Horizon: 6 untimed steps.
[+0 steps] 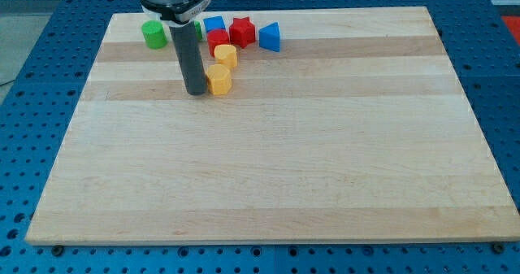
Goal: Point the arm below the yellow hexagon
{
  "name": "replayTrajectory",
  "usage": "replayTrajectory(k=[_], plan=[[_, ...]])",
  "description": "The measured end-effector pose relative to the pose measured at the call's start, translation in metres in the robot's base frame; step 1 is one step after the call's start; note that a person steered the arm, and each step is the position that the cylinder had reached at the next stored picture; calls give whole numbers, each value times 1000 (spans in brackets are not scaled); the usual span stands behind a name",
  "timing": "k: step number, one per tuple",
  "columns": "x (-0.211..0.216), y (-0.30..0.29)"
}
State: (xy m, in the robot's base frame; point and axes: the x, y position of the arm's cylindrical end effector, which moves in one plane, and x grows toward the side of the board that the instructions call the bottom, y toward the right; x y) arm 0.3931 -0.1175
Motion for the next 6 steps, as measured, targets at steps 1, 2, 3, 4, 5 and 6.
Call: replayTrajectory(k=[1,2,3,4,5,6], plan=[[12,7],[0,15],[-8,15],[3,15],[34,18],[41,18]])
